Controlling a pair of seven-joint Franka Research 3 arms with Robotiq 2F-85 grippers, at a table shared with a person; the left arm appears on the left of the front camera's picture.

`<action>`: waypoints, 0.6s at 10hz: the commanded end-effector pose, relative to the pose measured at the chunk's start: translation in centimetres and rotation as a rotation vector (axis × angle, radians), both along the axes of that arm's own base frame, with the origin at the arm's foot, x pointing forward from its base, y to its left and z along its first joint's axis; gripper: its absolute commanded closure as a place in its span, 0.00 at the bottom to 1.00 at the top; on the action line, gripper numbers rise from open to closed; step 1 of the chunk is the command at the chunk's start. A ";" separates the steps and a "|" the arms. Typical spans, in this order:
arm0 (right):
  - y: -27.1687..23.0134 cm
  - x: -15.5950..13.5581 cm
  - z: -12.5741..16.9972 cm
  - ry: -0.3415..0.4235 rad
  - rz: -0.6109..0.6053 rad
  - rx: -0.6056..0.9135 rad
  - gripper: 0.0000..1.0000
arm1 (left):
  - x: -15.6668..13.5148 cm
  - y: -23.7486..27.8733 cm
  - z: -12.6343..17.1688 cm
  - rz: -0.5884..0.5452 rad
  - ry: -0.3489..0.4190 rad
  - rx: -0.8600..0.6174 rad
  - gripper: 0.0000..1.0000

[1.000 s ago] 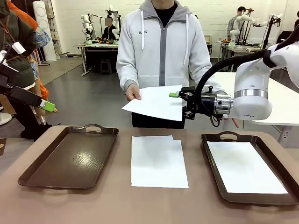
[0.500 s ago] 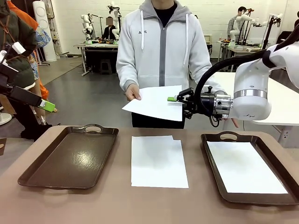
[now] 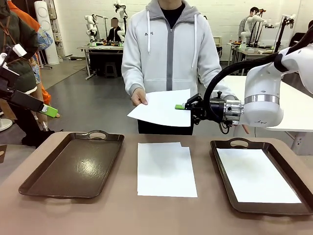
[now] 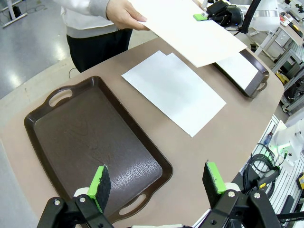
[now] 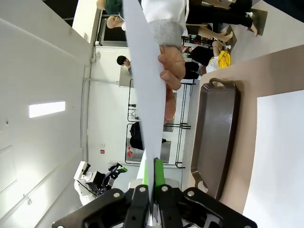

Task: Sort the A4 documents.
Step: Receive the A4 Paper.

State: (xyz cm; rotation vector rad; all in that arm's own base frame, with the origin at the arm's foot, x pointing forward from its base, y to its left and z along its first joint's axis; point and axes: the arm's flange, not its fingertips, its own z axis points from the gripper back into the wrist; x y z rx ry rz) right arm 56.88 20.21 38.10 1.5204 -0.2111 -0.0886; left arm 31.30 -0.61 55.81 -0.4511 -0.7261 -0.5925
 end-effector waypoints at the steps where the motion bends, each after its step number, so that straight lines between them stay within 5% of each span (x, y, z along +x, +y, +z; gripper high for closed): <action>1: 0.1 0.9 0.0 0.028 0.034 -0.005 1.00 | 0.0 0.1 0.0 -0.011 -0.003 -0.007 0.00; 5: 0.4 0.5 0.3 0.034 0.130 0.029 1.00 | 0.0 0.1 0.0 -0.011 -0.003 -0.007 0.00; 6: 0.2 -0.2 -0.4 0.005 0.024 -0.005 1.00 | 0.0 0.1 0.0 -0.011 -0.003 -0.007 0.00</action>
